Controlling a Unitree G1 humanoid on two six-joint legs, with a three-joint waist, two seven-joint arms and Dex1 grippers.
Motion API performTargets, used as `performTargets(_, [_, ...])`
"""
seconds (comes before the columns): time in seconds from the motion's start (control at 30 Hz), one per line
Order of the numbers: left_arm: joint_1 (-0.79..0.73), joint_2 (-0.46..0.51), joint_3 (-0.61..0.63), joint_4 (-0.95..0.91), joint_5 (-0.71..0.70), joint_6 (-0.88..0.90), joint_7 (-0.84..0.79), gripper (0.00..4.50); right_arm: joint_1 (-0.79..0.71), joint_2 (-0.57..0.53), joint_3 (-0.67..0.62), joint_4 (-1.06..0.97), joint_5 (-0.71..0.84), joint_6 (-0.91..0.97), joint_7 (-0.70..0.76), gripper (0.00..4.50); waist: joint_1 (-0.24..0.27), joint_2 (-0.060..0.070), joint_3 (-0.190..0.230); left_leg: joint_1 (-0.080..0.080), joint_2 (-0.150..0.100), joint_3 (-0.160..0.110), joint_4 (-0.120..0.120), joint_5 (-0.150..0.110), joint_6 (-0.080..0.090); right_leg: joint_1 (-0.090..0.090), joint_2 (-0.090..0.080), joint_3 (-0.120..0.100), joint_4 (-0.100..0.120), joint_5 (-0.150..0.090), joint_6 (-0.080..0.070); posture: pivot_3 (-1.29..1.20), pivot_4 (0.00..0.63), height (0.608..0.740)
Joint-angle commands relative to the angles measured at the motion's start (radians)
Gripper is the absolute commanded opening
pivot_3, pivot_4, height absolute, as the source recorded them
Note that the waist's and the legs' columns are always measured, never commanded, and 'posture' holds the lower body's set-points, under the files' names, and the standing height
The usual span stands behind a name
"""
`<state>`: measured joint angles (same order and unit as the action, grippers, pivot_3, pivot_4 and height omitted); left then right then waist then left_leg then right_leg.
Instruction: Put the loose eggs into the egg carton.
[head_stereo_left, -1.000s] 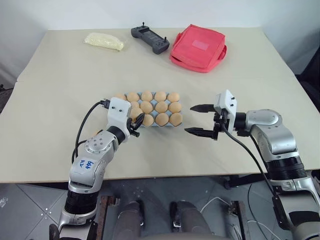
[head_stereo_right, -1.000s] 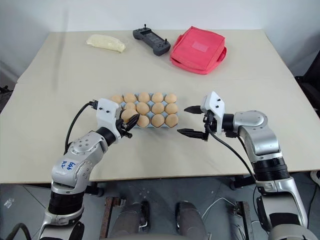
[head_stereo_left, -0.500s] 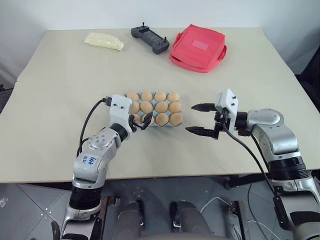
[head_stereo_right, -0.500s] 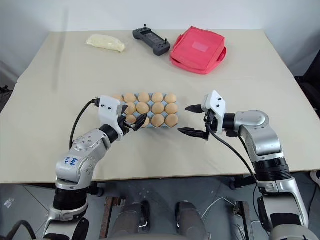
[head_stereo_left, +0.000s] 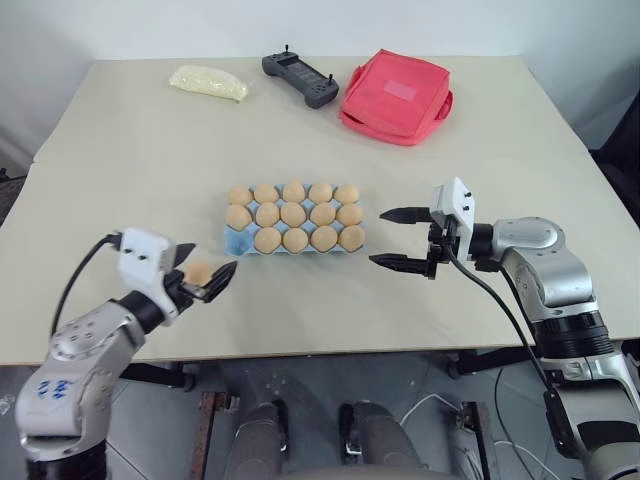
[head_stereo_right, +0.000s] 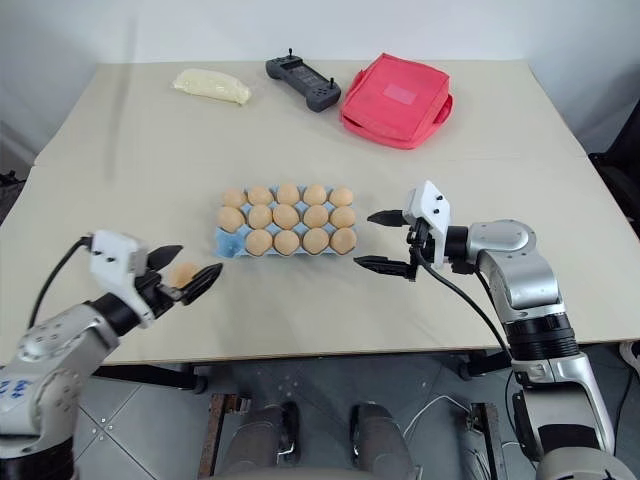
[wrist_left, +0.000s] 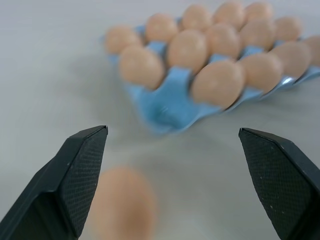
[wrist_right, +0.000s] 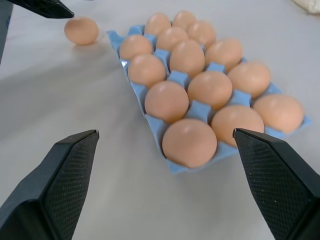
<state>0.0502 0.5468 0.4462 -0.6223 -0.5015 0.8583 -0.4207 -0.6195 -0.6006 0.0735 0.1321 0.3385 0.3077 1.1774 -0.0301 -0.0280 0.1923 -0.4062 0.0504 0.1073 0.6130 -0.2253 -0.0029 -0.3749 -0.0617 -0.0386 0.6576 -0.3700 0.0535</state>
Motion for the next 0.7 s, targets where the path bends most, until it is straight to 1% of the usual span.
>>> performTargets(0.03, [0.065,0.035,0.090,-0.043,-0.046,0.016,-0.036,4.47,-0.023,0.003,-0.009,0.001,0.005,-0.021,0.007,4.50,0.000,0.000,0.000,0.000,0.000,0.000,0.000,0.000,0.000,0.000,0.000,0.000,-0.001,0.000,0.000,0.00,0.150,0.740])
performTargets(0.17, [0.113,0.040,0.123,-0.041,-0.063,0.021,-0.040,4.47,-0.028,0.009,-0.006,0.009,0.002,-0.028,0.012,4.50,0.001,0.000,0.000,0.000,0.000,0.000,-0.001,-0.002,-0.001,0.000,-0.001,0.000,-0.001,0.000,0.000,0.00,0.150,0.740])
performTargets(0.27, [0.111,0.041,0.111,-0.029,-0.059,0.011,-0.032,4.47,-0.031,0.012,-0.006,0.012,0.000,-0.029,0.014,4.50,0.000,0.000,0.000,0.000,0.000,0.000,-0.001,-0.002,-0.001,0.000,-0.001,0.000,-0.002,0.000,-0.001,0.00,0.150,0.740])
performTargets(0.43, [0.047,0.042,0.047,0.019,-0.046,0.014,-0.020,4.47,-0.035,0.013,-0.006,0.013,-0.003,-0.029,0.012,4.50,0.000,0.000,0.000,0.000,0.000,0.000,-0.001,-0.002,-0.001,0.000,-0.001,-0.001,-0.001,0.000,-0.001,0.00,0.150,0.740])
performTargets(0.7, [-0.084,0.080,-0.088,0.219,0.032,-0.025,-0.032,4.47,-0.028,0.007,-0.010,0.000,-0.004,-0.018,0.000,4.50,-0.003,0.000,0.000,0.000,0.000,0.000,-0.001,-0.001,0.001,0.000,0.000,-0.001,-0.001,0.000,-0.001,0.00,0.150,0.740])
